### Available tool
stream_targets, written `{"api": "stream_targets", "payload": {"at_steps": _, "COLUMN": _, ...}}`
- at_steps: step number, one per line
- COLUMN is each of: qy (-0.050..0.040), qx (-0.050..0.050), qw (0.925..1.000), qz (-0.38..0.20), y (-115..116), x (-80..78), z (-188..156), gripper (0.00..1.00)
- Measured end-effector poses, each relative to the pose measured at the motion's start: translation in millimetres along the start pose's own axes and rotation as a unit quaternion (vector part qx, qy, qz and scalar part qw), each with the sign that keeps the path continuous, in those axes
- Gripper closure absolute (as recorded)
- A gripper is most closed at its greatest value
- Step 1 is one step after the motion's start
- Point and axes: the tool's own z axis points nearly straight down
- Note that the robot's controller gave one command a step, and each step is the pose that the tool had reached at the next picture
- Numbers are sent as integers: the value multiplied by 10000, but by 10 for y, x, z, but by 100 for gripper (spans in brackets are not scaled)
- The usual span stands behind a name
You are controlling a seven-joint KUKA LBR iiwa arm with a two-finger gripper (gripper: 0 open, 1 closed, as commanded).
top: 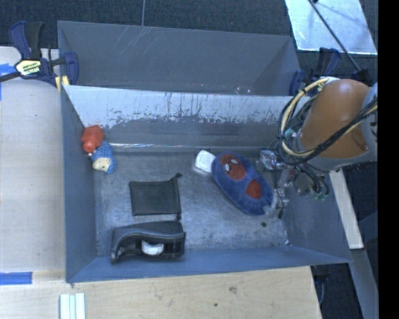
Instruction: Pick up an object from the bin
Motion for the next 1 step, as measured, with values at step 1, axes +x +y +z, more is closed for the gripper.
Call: {"api": "stream_targets", "payload": {"at_steps": 1, "qy": 33, "qx": 4, "qw": 9989, "qz": 459, "y": 138, "x": -303, "z": 342, "gripper": 0}}
